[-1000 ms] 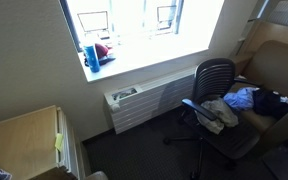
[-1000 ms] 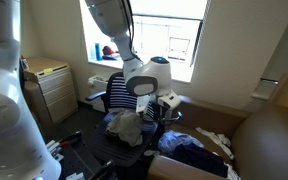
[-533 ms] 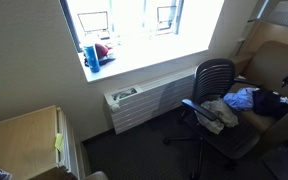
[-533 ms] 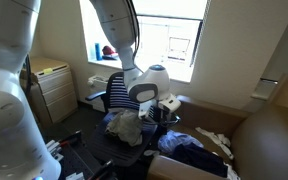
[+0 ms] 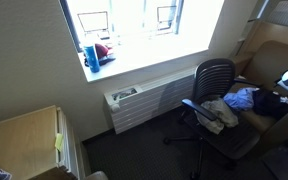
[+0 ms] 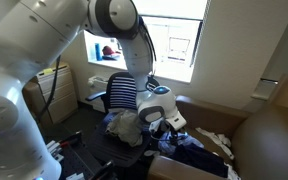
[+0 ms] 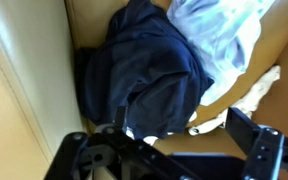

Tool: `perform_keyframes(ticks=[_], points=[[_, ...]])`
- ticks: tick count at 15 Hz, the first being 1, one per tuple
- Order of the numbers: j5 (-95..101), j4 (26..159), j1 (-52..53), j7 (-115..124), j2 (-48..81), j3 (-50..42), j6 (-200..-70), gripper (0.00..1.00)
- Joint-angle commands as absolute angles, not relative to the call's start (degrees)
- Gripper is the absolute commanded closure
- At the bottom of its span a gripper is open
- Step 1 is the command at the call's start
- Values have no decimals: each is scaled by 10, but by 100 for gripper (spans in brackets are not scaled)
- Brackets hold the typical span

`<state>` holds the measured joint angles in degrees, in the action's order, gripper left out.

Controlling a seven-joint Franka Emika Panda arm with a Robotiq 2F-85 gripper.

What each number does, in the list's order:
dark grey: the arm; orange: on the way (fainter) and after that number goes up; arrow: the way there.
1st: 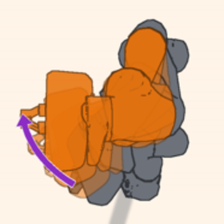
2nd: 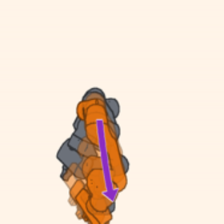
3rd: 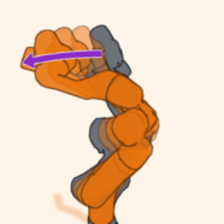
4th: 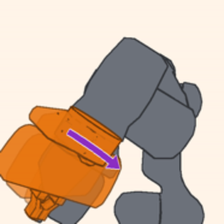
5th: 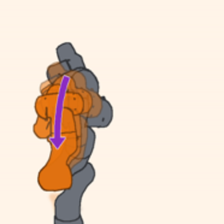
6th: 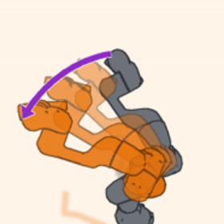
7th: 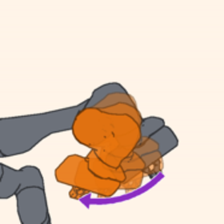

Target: Take the black cloth from the brown chair to the black chair

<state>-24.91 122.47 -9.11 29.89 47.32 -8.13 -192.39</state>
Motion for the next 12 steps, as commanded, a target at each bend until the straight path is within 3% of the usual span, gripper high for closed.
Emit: perform_keyframes(ticks=[1,5,7,9,10,12], points=[[-268,1203,-92,285,496,-81,-1921,0],[-251,1226,-95,267,469,-76,-1919,0],[-216,1227,-126,230,442,-50,-1843,0],[-224,1187,-91,240,462,-98,-1744,0],[-236,1146,-30,287,483,-171,-1697,0],[-224,1070,14,363,537,-244,-1696,0]])
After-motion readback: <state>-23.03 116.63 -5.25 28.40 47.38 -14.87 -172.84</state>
